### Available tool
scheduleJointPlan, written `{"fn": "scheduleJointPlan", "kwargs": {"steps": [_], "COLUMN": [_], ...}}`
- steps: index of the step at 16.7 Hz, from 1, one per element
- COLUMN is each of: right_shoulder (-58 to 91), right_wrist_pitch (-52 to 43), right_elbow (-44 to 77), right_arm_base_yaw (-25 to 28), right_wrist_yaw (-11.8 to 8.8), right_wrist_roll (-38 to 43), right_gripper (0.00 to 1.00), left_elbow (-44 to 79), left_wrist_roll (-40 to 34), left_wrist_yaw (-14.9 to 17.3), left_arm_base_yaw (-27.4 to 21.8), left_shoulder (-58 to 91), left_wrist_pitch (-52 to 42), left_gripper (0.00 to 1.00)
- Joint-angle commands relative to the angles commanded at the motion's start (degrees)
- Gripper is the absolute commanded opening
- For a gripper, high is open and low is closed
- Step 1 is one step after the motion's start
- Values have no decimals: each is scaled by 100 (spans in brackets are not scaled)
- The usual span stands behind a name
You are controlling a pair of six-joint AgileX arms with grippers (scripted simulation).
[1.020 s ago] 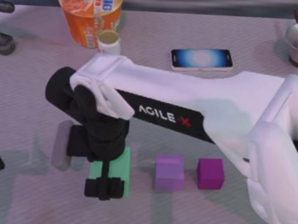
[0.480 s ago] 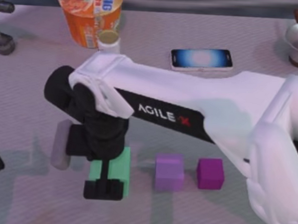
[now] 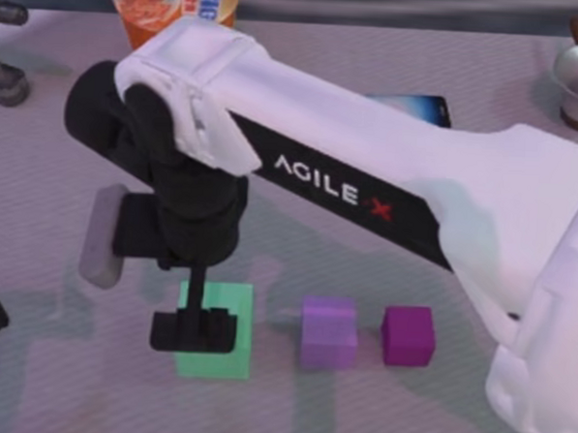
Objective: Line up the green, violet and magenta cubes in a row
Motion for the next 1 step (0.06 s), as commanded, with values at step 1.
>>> {"fn": "scheduleJointPlan", "kwargs": {"steps": [1], "right_shoulder": [-3], "right_wrist_pitch": [-12], "right_elbow": [12], "right_arm_base_yaw": [0], "right_wrist_yaw": [0], "right_wrist_roll": [0], "right_gripper": [100], "left_elbow": [0], "left_wrist_roll": [0], "left_wrist_yaw": [0], "left_arm_base_yaw": [0], "left_shoulder": [0], "left_wrist_pitch": [0], "left_gripper": [100]}}
